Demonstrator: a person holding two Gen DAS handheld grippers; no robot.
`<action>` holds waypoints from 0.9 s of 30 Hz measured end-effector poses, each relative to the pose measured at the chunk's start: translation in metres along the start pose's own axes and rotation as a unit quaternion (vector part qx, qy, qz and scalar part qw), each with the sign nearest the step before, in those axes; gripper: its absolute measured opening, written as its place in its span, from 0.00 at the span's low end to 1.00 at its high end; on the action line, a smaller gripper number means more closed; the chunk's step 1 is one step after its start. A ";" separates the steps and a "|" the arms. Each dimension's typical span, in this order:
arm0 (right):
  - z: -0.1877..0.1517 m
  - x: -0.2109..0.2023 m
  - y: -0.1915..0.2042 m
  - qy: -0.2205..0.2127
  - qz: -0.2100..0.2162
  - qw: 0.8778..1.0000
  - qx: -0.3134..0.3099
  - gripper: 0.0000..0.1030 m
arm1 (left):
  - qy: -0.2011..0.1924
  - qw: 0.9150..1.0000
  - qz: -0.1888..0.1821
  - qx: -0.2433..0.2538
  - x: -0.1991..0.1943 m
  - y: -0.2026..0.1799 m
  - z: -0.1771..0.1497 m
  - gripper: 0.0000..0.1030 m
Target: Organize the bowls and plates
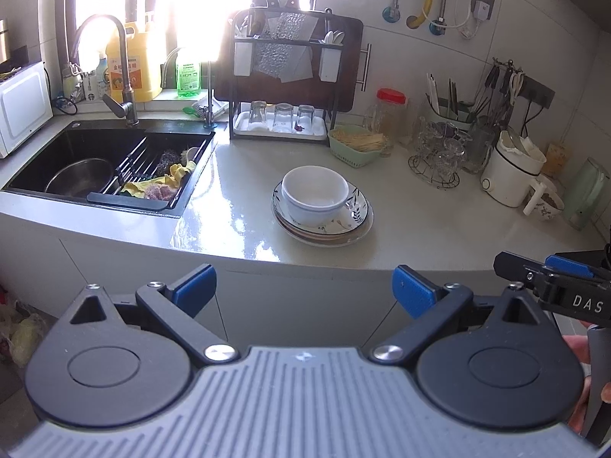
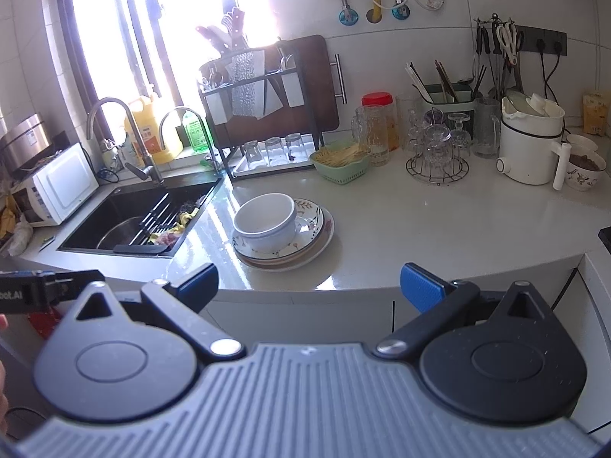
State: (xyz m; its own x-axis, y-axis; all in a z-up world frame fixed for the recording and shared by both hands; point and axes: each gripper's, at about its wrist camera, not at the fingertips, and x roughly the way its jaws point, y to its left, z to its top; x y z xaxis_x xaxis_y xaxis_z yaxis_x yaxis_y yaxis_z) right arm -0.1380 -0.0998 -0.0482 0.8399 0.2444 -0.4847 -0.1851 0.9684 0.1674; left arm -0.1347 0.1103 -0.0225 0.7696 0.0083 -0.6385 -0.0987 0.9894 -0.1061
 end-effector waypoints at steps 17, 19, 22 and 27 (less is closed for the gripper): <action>0.001 0.005 -0.018 -0.005 -0.002 1.000 0.007 1.00 | 0.006 1.000 0.004 0.009 0.007 -0.009 0.003 0.97; 0.002 0.005 -0.018 -0.005 0.000 1.000 0.004 1.00 | 0.006 1.000 0.008 0.007 0.008 -0.010 0.003 0.97; 0.005 0.007 -0.019 -0.006 0.004 1.000 0.004 1.00 | 0.006 1.000 0.011 0.002 0.009 -0.012 0.005 0.97; 0.005 0.006 -0.021 -0.010 0.009 1.000 0.002 1.00 | 0.008 1.000 0.012 0.000 0.013 -0.015 0.007 0.97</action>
State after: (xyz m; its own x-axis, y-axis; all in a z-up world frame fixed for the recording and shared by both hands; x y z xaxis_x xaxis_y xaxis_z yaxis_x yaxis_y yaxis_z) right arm -0.1263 -0.1192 -0.0502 0.8464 0.2600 -0.4648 -0.1973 0.9637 0.1798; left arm -0.1189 0.0965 -0.0238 0.7568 0.0290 -0.6531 -0.1171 0.9889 -0.0918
